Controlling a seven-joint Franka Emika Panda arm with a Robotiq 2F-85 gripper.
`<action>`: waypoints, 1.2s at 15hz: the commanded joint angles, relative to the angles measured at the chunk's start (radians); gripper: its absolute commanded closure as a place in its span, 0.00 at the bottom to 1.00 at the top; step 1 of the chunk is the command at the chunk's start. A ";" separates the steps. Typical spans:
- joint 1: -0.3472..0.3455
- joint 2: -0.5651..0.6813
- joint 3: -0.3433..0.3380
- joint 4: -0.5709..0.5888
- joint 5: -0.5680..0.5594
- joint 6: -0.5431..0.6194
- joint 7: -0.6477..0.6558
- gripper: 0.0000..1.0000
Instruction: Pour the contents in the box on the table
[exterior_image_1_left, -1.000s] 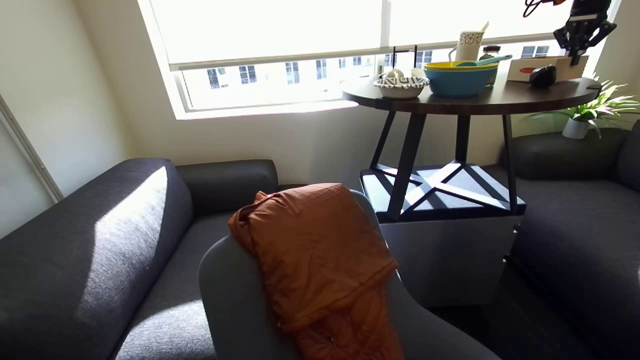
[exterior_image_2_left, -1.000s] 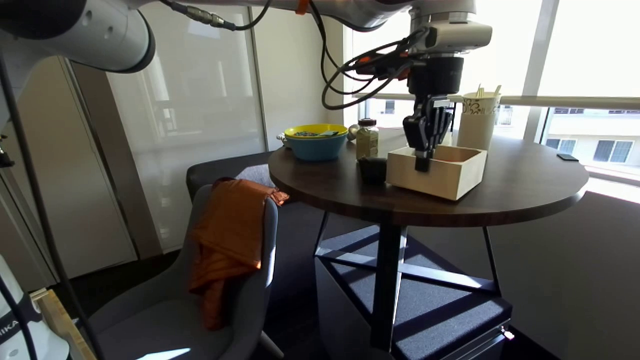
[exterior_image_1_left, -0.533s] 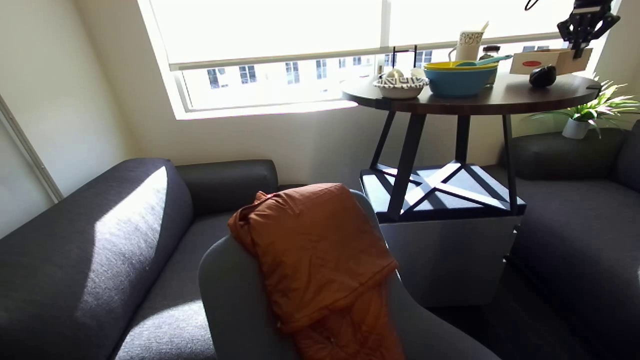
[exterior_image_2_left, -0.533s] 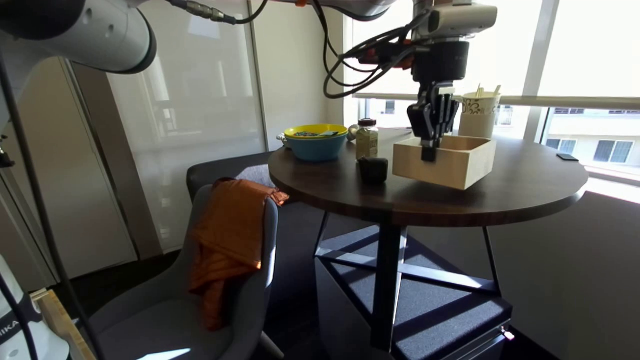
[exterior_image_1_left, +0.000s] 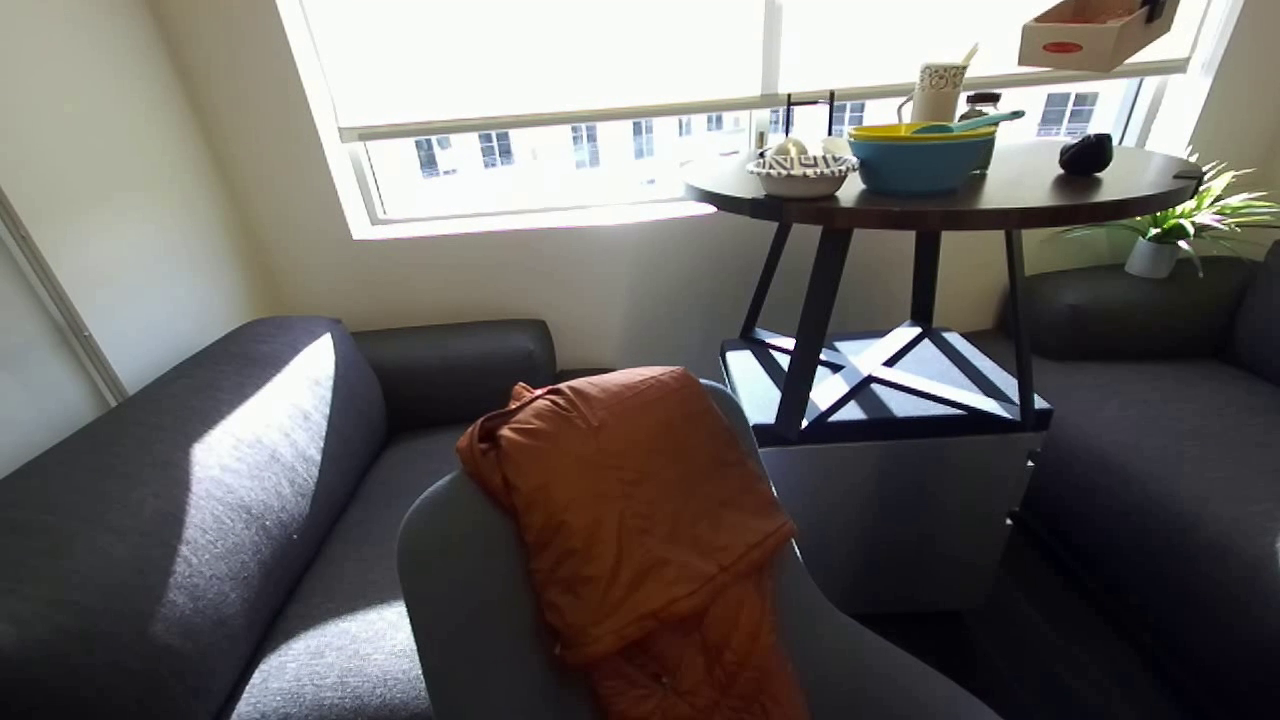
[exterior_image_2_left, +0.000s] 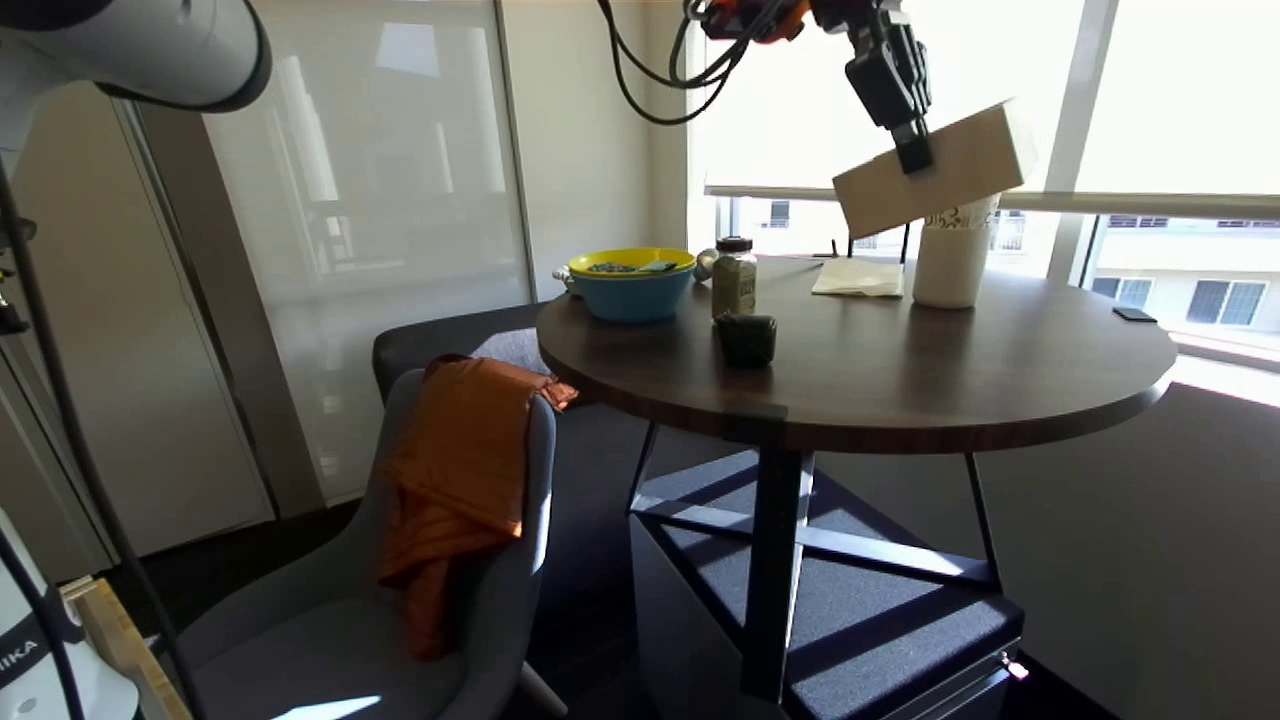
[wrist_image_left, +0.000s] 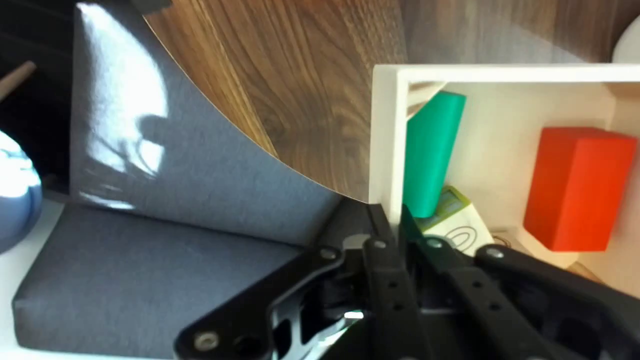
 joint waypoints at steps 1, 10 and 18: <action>0.117 -0.030 -0.032 -0.066 -0.163 0.123 0.020 0.98; 0.168 0.002 -0.053 -0.068 -0.243 0.215 0.056 0.98; 0.314 0.033 -0.198 -0.187 -0.649 0.360 0.150 0.98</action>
